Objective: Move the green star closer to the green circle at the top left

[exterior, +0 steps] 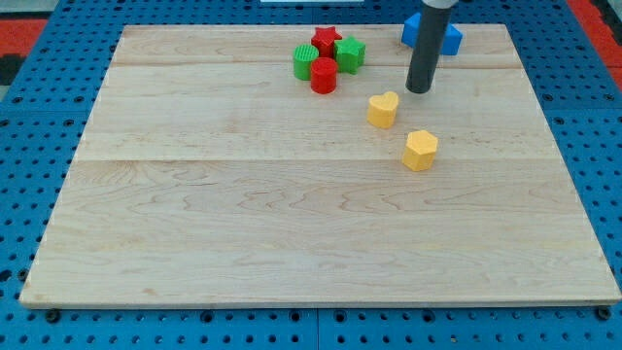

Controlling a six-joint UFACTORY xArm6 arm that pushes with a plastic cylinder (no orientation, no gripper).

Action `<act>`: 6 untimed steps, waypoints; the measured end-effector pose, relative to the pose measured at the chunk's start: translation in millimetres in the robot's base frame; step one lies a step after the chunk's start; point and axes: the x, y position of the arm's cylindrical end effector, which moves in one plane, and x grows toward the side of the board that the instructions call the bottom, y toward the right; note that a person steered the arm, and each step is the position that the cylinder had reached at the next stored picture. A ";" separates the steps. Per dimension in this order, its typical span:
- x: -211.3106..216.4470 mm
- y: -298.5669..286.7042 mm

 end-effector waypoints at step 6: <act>-54.0 -27.6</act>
